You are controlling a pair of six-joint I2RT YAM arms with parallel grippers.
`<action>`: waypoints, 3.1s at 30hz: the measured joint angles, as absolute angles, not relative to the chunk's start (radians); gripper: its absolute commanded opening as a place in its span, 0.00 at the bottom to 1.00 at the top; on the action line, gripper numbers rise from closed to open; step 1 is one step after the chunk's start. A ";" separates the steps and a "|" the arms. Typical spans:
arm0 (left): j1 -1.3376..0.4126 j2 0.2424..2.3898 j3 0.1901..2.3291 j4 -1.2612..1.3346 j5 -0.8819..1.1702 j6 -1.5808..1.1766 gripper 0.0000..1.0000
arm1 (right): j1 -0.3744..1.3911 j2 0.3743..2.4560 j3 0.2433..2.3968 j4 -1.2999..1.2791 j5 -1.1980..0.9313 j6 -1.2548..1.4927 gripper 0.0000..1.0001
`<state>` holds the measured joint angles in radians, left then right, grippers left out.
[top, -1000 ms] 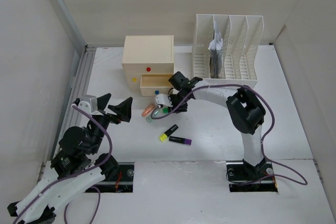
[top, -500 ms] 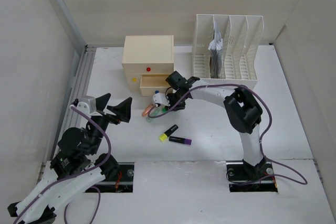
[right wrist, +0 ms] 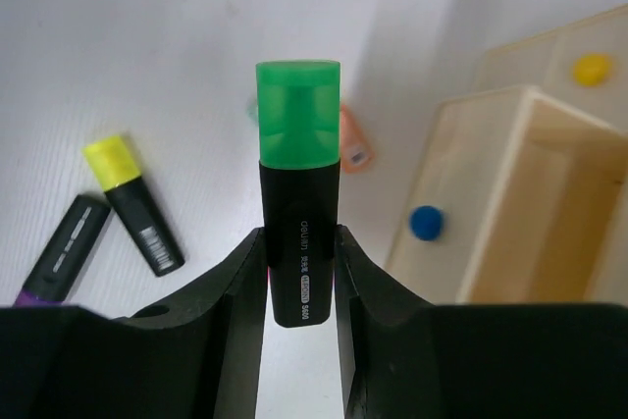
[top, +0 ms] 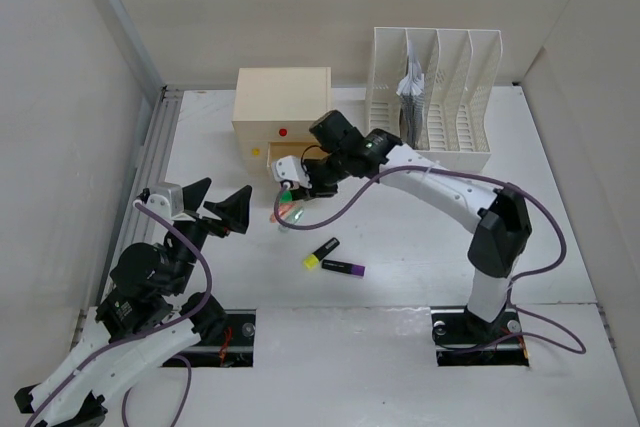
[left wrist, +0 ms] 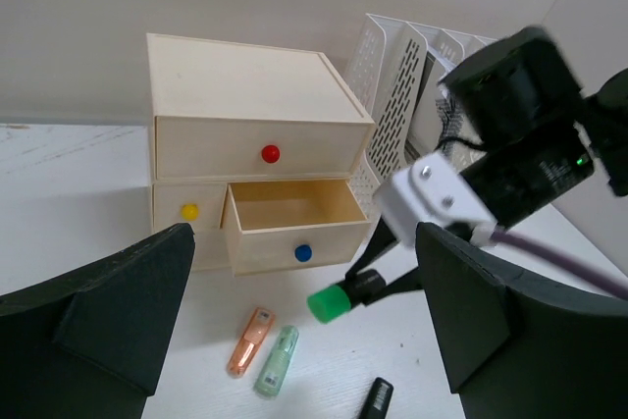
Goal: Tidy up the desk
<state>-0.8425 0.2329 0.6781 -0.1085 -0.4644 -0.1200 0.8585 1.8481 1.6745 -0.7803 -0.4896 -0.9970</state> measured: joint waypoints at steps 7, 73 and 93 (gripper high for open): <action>-0.842 0.233 0.678 -0.109 -0.464 -0.120 0.94 | 0.857 1.801 1.716 -0.675 -0.420 -0.863 0.10; -0.823 0.226 0.677 -0.108 -0.476 -0.121 0.94 | 1.000 1.669 1.195 -0.614 -0.579 -1.067 0.53; -0.823 0.218 0.677 -0.105 -0.476 -0.121 0.94 | 0.996 1.898 1.299 -0.531 -0.443 -0.952 0.51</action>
<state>-0.8227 0.2176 0.6773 -0.1055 -0.4759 -0.1207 0.9962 1.8980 1.2987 -0.5312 -0.4431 -0.9524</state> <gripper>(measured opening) 0.942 0.511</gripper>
